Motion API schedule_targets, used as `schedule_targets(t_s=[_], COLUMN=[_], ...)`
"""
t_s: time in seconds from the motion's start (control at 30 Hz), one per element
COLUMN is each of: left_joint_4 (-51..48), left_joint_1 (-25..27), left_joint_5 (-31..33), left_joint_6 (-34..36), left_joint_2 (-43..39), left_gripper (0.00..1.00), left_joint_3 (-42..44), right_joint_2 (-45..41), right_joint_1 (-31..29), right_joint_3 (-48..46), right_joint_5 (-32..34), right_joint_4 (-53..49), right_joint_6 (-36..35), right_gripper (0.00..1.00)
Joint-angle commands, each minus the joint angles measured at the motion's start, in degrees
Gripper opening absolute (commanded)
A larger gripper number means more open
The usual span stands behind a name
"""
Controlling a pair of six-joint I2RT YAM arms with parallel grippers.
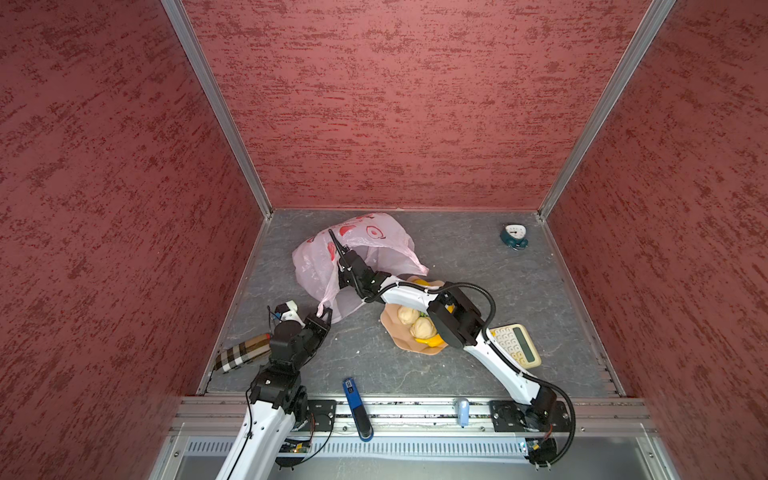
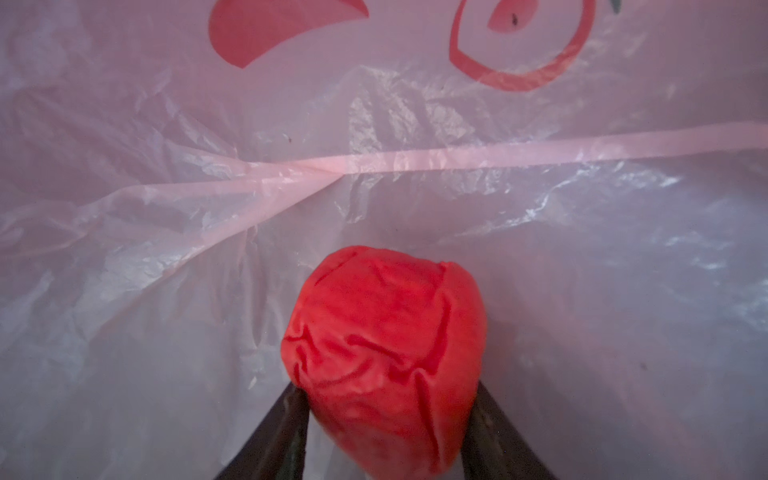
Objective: Take the fake fruits out of the plastic bag
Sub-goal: 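Close the right gripper on the red apple inside the bag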
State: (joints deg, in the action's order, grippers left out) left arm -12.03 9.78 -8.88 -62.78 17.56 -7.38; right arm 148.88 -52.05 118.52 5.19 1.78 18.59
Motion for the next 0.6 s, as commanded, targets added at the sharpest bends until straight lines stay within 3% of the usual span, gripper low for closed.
schedule_targets(t_s=[0.0,0.23,0.57], left_joint_4=[0.36,4.85,14.30], left_joint_1=[0.24,0.24,0.24], left_joint_5=[0.77,0.97,5.20], left_joint_6=[-0.32,1.08,3.88], left_joint_2=[0.64,6.41,15.32], left_gripper=[0.16,0.15,0.15], left_joint_3=[-0.09,-2.26,-6.79], right_joint_2=[-5.50,-17.63,-32.10], right_joint_1=[0.54,0.55,0.11], right_joint_3=[-5.25,-19.62,-32.24], right_joint_5=[-1.87,-4.62,-8.83], right_joint_4=[2.09,6.04,1.20], right_joint_6=[-0.56,-1.74,-4.06], right_gripper=[0.28,0.25,0.23])
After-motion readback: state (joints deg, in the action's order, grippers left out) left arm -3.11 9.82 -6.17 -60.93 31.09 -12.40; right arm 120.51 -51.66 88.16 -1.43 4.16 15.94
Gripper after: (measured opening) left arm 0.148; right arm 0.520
